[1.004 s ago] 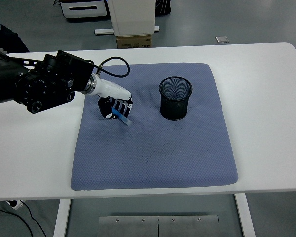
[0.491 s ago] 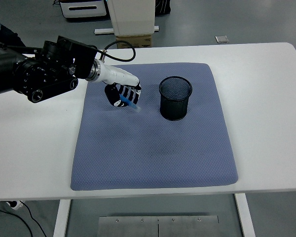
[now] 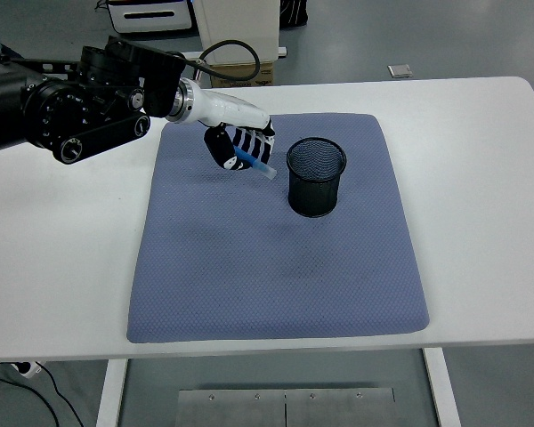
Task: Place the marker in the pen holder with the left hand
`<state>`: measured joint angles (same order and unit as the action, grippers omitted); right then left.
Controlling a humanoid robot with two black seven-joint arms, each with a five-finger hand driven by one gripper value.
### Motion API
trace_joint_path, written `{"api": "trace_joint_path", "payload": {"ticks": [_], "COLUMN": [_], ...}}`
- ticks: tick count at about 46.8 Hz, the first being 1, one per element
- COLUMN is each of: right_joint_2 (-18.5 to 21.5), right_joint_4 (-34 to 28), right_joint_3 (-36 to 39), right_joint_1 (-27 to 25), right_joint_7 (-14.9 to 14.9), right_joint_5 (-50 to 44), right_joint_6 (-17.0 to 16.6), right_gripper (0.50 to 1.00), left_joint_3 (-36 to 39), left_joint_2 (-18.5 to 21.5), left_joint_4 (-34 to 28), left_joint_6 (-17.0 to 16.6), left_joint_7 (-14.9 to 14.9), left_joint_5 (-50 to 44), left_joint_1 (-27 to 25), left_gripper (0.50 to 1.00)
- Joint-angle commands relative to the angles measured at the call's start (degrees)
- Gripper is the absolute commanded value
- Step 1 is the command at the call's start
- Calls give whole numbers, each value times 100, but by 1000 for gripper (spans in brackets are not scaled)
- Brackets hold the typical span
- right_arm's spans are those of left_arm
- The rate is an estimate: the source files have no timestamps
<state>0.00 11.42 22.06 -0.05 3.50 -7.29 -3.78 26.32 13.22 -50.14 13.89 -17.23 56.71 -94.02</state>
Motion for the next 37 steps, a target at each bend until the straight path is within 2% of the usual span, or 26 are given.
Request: {"api": "trace_joint_path", "payload": {"ticks": [1,11,17,23,27,37], "right_joint_2": [0,0,0,0,0,0], "right_joint_4": [1,1,1,1,1,1], "right_joint_3": [0,0,0,0,0,0], "right_joint_1": [-4,-4,5,-4,-4,-4], "right_joint_7": [-7,-7,2,2,2,2], "right_joint_5": [0,0,0,0,0,0], "right_joint_6": [0,0,0,0,0,0], "right_gripper": [1000,1000,1000,1000,1000,1000], "left_joint_3": [-179,-391,-452,-514,-821,-865], "left_joint_2": [-47,-153,-153,-188,-206,-372], "left_joint_4": [13,13,13,21,30,83], "left_joint_6": [61,158,351,351,369,351], "left_joint_7": [0,27,18,9,9,9], "left_joint_5": [-108,-354,-907,-1066,-1163,-2190], "left_joint_1": [-3,-99,-284,-293,-284,-196], "left_gripper": [500,500,500,500,500,500]}}
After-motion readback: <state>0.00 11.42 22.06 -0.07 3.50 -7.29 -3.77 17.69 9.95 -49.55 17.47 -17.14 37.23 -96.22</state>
